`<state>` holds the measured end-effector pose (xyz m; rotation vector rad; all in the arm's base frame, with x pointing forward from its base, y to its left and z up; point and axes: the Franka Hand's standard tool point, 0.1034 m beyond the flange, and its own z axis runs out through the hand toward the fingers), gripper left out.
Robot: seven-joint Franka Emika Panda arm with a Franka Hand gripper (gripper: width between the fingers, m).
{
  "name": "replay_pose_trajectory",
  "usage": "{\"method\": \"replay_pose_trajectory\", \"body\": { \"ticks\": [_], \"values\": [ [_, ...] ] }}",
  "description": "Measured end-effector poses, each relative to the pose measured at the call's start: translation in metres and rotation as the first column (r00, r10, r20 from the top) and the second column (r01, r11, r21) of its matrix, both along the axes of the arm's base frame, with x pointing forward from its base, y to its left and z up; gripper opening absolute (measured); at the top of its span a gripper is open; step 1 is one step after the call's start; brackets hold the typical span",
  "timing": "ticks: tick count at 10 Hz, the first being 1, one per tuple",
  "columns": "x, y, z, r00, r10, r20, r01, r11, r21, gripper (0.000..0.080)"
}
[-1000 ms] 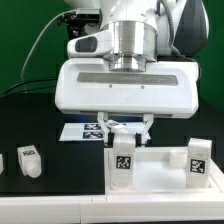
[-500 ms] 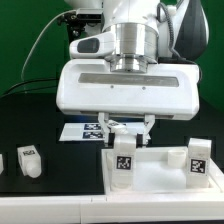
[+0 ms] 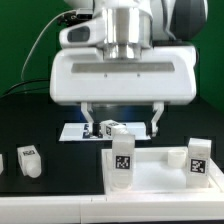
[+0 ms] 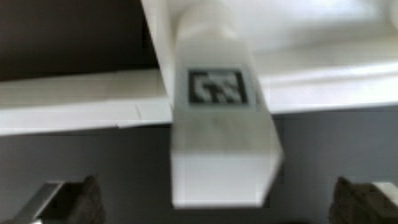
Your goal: Assemble square table
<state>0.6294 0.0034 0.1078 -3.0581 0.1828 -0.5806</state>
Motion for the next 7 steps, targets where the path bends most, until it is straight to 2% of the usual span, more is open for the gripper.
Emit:
{"method": "replay_pose_trajectory", "body": {
  "ticks": [2, 3, 5, 7],
  "values": [
    [0.004, 0.002, -0.005, 0.988, 0.004, -0.154, 0.004, 0.999, 0.051, 0.0648],
    [0.004, 0.003, -0.013, 0.977, 0.004, -0.212, 0.01, 0.998, 0.064, 0.0649],
    [0.012, 0.001, -0.024, 0.972, 0.003, -0.236, 0.01, 0.998, 0.056, 0.0649],
    [0.013, -0.003, -0.024, 0.972, -0.016, -0.233, 0.026, 0.999, 0.037, 0.0649]
  ]
}}
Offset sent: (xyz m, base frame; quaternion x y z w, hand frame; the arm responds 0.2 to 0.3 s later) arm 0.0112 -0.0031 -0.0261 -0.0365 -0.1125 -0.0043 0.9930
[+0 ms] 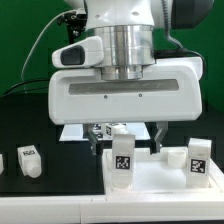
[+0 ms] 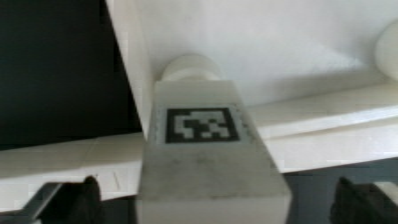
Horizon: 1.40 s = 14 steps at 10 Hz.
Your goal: Assemble square table
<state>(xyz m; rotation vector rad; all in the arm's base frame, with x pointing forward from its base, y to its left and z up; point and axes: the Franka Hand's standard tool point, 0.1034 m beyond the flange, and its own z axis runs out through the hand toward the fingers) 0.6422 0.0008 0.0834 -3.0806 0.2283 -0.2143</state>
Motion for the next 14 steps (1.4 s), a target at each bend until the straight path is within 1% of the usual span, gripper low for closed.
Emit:
{"method": "replay_pose_trajectory", "body": {
  "ticks": [1, 2, 3, 4, 5, 6, 7, 8, 9, 10, 11, 12, 13, 14],
  "values": [
    [-0.0002, 0.0002, -0.0004, 1.0, -0.015, -0.001, 0.015, 1.0, 0.003, 0.0536],
    [-0.0003, 0.0, -0.0006, 1.0, -0.031, -0.002, 0.031, 1.0, 0.005, 0.0399],
    [-0.0004, 0.0006, -0.0008, 0.997, -0.081, -0.004, 0.081, 0.997, 0.014, 0.0399],
    [-0.001, -0.0016, -0.0015, 0.987, -0.163, -0.01, 0.163, 0.986, 0.022, 0.0291],
    [-0.0012, -0.0025, -0.0019, 0.978, -0.206, -0.013, 0.207, 0.978, 0.027, 0.0291],
    [-0.0017, -0.0034, -0.0035, 0.951, -0.308, -0.021, 0.308, 0.951, 0.037, 0.0291],
    [-0.0015, -0.0054, -0.0038, 0.875, -0.483, -0.033, 0.484, 0.874, 0.051, 0.0291],
    [-0.0026, -0.0054, -0.004, 0.777, -0.627, -0.049, 0.629, 0.775, 0.059, 0.0291],
    [-0.0045, -0.004, -0.0047, 0.656, -0.751, -0.073, 0.754, 0.652, 0.073, 0.0291],
    [-0.0056, -0.0059, -0.0055, 0.518, -0.847, -0.116, 0.855, 0.508, 0.106, 0.0291],
    [-0.0065, -0.0079, -0.0062, 0.394, -0.904, -0.162, 0.917, 0.377, 0.13, 0.0291],
    [-0.0071, -0.0079, -0.0061, 0.374, -0.912, -0.17, 0.926, 0.355, 0.131, 0.0291],
    [-0.0071, -0.0078, -0.0063, 0.375, -0.911, -0.169, 0.925, 0.357, 0.13, 0.0291],
    [-0.0069, -0.0084, -0.0056, 0.488, -0.86, -0.148, 0.872, 0.472, 0.133, 0.0382]
  ]
}}
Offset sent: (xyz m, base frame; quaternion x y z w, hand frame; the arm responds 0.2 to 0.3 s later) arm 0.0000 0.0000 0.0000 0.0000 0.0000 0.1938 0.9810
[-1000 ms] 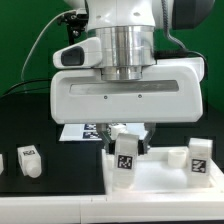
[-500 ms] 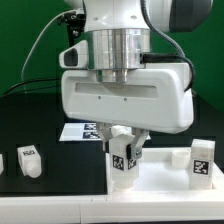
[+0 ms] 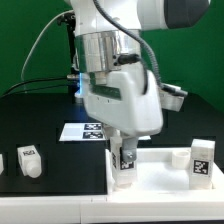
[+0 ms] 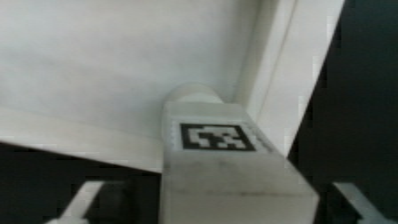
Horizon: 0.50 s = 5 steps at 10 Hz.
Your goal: Assemble square table
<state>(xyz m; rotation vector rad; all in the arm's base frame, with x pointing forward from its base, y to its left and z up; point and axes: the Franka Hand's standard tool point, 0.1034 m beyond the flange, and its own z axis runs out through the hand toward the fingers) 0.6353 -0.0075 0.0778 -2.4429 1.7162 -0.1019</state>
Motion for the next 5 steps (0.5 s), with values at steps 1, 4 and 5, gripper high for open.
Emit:
{"method": "replay_pose_trajectory", "body": {
  "ticks": [1, 4, 5],
  "values": [
    [0.001, -0.001, 0.0028, 0.987, 0.158, 0.017, -0.157, 0.987, -0.023, 0.0555],
    [-0.0034, 0.0033, 0.0047, 0.817, 0.576, -0.009, -0.576, 0.815, -0.06, 0.0637],
    [-0.0038, 0.0025, 0.0042, 0.777, 0.63, -0.009, -0.629, 0.775, -0.069, 0.0646]
  ]
}}
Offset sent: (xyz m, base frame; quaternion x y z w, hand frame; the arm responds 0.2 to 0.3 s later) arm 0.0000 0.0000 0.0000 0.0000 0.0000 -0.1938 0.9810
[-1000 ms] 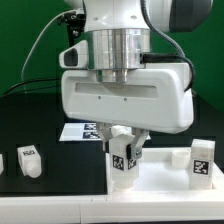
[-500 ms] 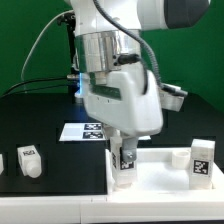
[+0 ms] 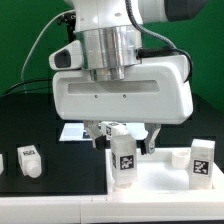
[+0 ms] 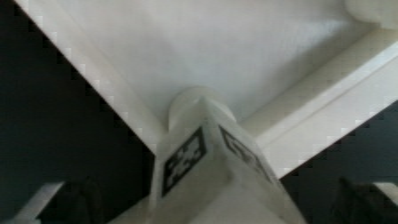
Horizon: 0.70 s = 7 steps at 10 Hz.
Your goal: Assemble square table
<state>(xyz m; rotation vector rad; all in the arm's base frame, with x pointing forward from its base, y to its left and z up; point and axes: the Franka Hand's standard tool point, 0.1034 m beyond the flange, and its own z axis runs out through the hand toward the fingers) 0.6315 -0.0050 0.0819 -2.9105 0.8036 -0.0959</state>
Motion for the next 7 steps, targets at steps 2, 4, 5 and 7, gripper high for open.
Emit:
{"method": "replay_pose_trajectory", "body": {
  "ticks": [2, 4, 5, 7],
  "values": [
    [0.002, -0.0025, 0.001, 0.973, 0.228, 0.031, -0.227, 0.973, -0.041, 0.0649],
    [0.0025, 0.0022, 0.0037, 0.878, 0.474, 0.067, -0.467, 0.879, -0.099, 0.0649],
    [0.0022, 0.0007, 0.0026, 0.899, 0.432, 0.065, -0.426, 0.9, -0.091, 0.0638],
    [0.0021, 0.0001, 0.0023, 0.91, 0.409, 0.063, -0.403, 0.911, -0.089, 0.0473]
  ]
}}
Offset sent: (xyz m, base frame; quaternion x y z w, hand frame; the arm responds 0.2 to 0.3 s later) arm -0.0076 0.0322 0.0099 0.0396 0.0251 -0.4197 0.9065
